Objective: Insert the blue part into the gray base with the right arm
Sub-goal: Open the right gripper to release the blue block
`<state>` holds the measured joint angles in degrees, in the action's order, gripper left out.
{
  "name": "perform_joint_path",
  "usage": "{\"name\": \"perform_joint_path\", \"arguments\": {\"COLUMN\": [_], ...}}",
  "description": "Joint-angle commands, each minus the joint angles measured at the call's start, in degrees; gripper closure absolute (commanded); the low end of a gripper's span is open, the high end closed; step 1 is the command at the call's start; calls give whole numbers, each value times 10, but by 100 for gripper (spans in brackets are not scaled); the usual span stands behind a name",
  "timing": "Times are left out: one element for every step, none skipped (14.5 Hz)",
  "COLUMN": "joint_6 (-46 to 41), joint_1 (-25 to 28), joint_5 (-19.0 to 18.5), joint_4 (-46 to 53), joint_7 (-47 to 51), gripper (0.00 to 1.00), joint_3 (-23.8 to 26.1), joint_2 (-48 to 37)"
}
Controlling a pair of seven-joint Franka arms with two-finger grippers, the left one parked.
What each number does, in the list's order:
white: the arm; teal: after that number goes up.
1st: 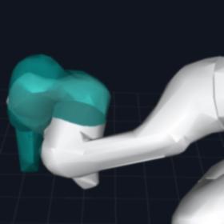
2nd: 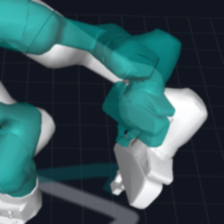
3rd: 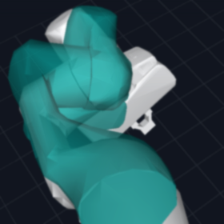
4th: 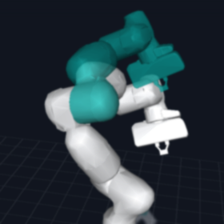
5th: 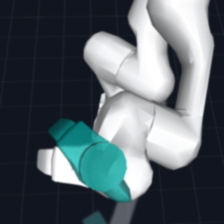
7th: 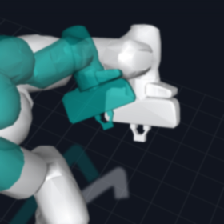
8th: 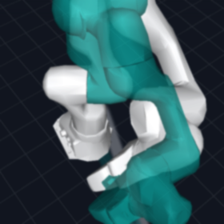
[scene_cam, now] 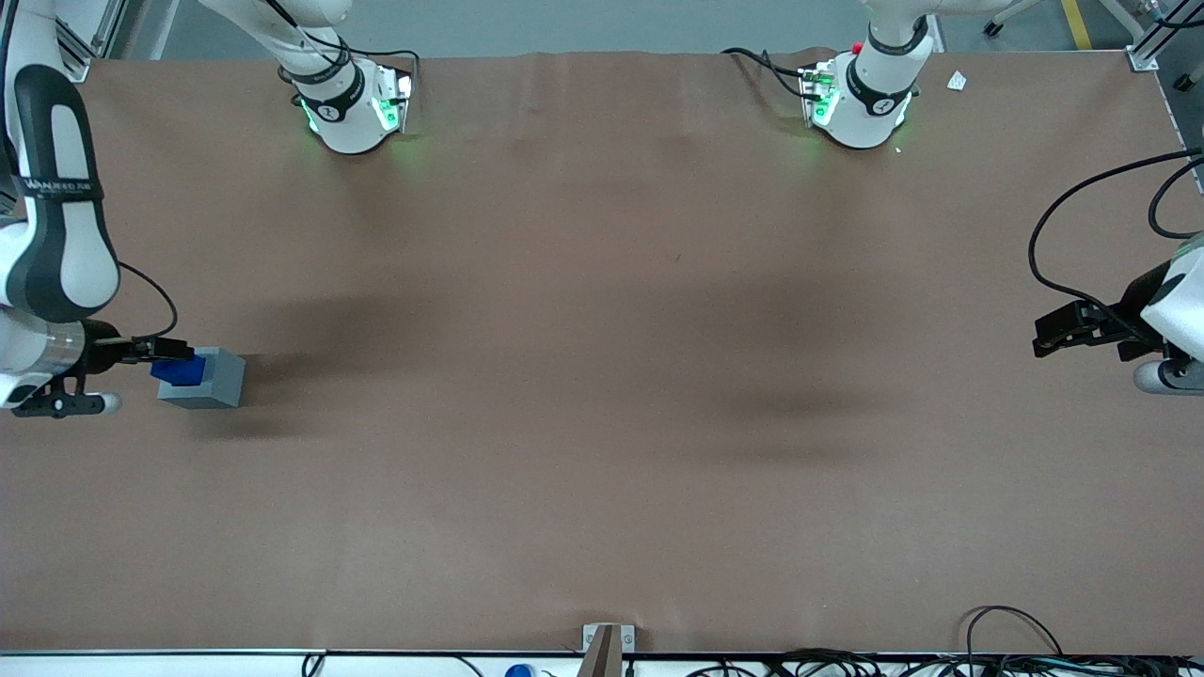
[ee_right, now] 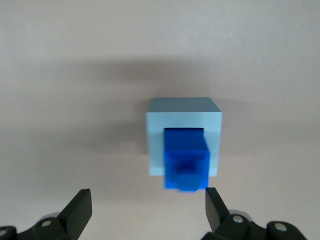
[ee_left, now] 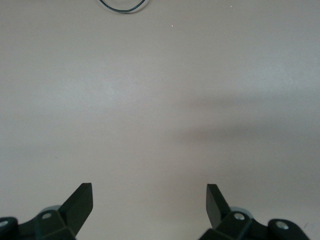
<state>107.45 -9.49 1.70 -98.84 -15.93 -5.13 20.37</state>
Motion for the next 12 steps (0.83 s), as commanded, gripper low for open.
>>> {"name": "perform_joint_path", "arguments": {"joint_6": [-39,-48,-59,-71,-80,-91,-105,-116,-119,-122,-128,-131], "joint_1": [38,56,74,85,96,103,112,118,126,150,162,166], "joint_5": [13,13,13,13,13,13,13,13,13,9,5,4], "joint_4": [-6,-6,-7,-7,-7,-8,-9,-12,-17,-18,-17,-14], "joint_7": [58,88,119,146,169,177,179,181,183,193,210,214], "gripper": [0,0,0,0,0,0,0,0,0,0,0,0], "joint_3": [-1,-1,-1,-1,-1,-1,-1,-1,0,-1,-1,0], "joint_2": [-72,-90,-110,-125,-140,-153,-167,-185,-203,-221,-234,-243]}}
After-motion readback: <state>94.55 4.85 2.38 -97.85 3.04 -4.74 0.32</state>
